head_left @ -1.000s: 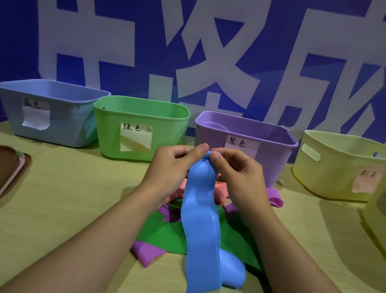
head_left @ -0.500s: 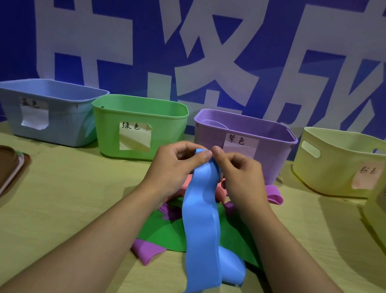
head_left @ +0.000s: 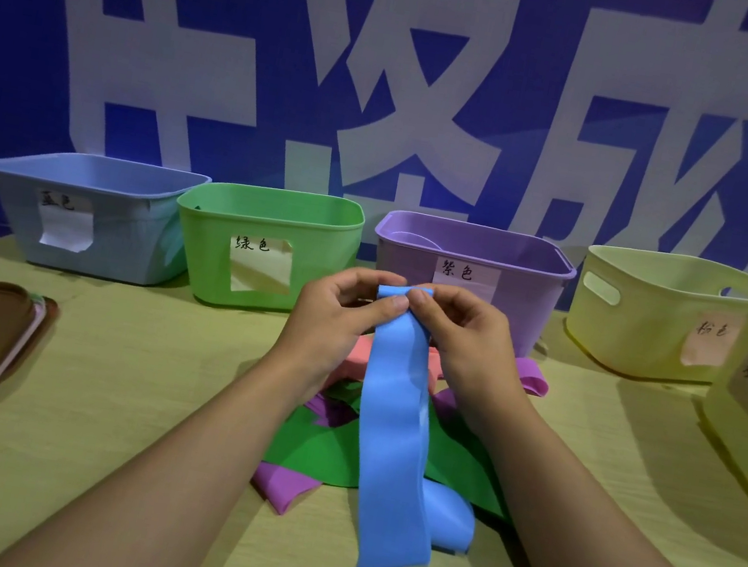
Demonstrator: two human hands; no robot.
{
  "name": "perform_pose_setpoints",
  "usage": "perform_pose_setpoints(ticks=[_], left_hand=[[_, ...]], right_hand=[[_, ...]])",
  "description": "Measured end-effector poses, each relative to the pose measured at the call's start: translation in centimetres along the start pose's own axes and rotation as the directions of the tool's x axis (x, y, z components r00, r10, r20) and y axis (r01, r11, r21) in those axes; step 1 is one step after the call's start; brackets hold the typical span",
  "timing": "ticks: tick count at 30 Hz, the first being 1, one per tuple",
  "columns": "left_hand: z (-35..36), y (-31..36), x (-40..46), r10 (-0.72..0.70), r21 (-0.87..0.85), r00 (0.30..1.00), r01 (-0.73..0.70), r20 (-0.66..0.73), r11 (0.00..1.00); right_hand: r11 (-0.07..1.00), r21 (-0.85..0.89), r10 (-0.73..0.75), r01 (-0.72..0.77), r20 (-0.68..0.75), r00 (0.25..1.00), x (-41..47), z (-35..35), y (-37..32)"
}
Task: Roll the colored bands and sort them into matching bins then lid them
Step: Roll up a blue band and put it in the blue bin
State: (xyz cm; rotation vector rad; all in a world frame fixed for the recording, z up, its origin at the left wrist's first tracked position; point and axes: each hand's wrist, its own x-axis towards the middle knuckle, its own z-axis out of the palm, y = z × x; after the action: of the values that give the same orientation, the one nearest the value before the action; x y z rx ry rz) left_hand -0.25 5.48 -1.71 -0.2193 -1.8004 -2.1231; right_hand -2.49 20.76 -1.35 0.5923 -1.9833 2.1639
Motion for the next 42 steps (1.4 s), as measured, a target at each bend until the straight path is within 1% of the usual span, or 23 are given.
perform_pose_setpoints(ticks=[3,7,11,14,18,20,24,29,33,38,40,42], left_hand=[[0.33,0.37,-0.23,-0.065,-0.017,0.997,0.064,-0.042,0.998],[0.62,0.40,-0.47,-0.131,0.031,0.987,0.134,-0.097,0.990],[0.67,0.36,-0.45,-0.126,0.027,0.985,0.130,-0.118,0.991],[0.77,0.45,-0.43,-0.095,0.023,0.988,0.098,-0.121,0.995],[0.89,0.53,-0.45,-0.051,0.038,0.989,0.057,-0.137,0.998],[0.95,0.52,-0.46,-0.042,0.033,0.991,0.047,-0.130,0.998],[0.81,0.15,-0.21,-0.042,0.010,0.992,0.043,-0.122,0.999],[0.48,-0.14,0.09,-0.015,0.013,0.992,0.016,-0.128,1.000],[0.50,-0.12,0.09,0.007,-0.019,0.993,-0.009,-0.114,1.000],[0.46,-0.07,0.02,0.014,-0.028,0.995,-0.017,-0.097,0.999],[0.57,0.08,-0.08,0.001,-0.059,0.996,-0.006,-0.088,0.998],[0.75,0.43,-0.31,-0.060,-0.089,0.995,0.054,-0.074,0.995]], right_hand=[[1.000,0.020,-0.016,0.016,0.004,1.000,-0.05,0.11,-0.01],[0.999,-0.022,-0.033,0.033,0.012,0.999,-0.08,0.26,-0.06],[1.000,-0.006,-0.024,0.024,0.014,1.000,-0.11,0.32,0.11],[1.000,0.025,0.015,-0.015,0.012,1.000,-0.13,0.44,0.14],[0.996,-0.024,0.090,-0.090,-0.012,0.996,-0.04,0.52,0.12],[0.993,-0.052,0.106,-0.108,-0.046,0.993,-0.08,0.50,-0.07],[0.994,-0.064,0.080,-0.086,-0.094,0.992,-0.12,0.49,-0.23],[0.999,-0.026,0.040,-0.042,-0.074,0.996,-0.04,0.48,-0.12],[1.000,0.018,0.019,-0.018,-0.048,0.999,-0.06,0.41,-0.03],[1.000,0.023,-0.018,0.019,-0.023,1.000,-0.07,0.32,-0.05],[0.999,0.039,-0.032,0.033,-0.014,0.999,-0.07,0.38,-0.04],[0.998,0.045,-0.044,0.044,-0.005,0.999,-0.11,0.45,-0.04]])
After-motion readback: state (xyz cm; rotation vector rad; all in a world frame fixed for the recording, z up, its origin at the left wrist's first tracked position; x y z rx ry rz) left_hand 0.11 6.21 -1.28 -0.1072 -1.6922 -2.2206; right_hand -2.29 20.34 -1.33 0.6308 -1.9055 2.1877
